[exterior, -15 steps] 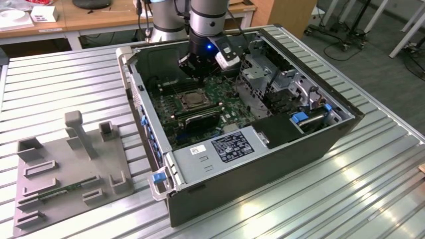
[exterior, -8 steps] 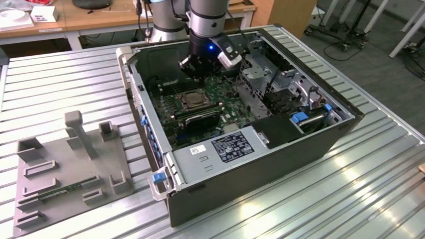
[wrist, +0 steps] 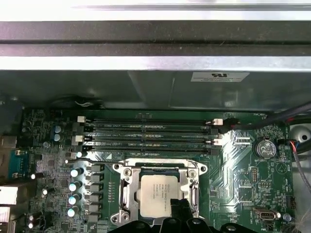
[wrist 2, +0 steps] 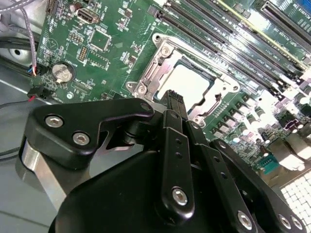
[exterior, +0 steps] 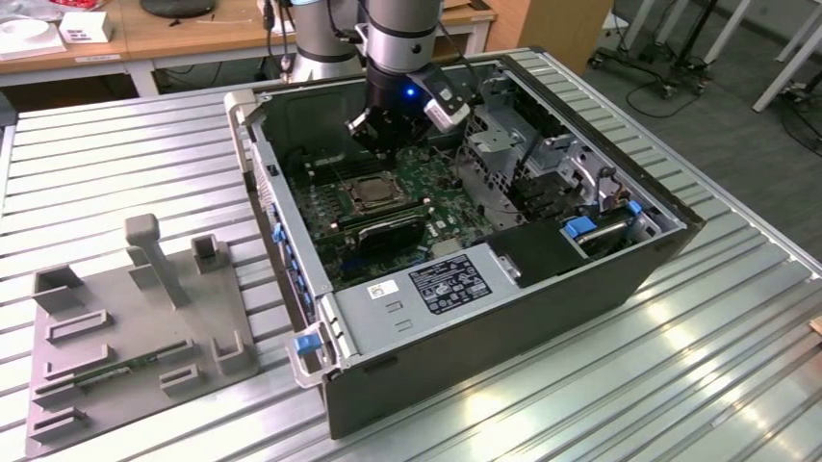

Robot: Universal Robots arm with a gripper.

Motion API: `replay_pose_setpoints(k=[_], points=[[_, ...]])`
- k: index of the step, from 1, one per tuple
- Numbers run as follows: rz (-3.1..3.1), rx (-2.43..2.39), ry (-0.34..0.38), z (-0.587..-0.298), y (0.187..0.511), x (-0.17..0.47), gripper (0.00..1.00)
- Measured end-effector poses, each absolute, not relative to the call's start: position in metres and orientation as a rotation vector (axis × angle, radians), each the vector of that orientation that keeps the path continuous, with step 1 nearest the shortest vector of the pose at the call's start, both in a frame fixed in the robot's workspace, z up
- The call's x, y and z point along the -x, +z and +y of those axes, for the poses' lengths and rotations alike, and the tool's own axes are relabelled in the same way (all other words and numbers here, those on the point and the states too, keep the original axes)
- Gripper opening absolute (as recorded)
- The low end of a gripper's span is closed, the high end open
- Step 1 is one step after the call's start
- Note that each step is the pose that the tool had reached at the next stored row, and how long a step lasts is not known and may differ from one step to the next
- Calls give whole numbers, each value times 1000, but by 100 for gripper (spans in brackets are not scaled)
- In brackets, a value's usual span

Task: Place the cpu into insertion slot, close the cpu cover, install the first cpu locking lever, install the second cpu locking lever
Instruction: 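Close the cpu cover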

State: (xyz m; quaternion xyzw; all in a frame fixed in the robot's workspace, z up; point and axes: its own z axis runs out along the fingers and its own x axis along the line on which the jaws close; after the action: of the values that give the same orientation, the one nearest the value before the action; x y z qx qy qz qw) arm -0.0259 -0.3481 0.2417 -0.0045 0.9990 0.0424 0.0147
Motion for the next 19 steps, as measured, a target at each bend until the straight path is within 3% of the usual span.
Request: replay_pose_setpoints(k=[19], points=[[3111,20,103,-348,242,28,10]])
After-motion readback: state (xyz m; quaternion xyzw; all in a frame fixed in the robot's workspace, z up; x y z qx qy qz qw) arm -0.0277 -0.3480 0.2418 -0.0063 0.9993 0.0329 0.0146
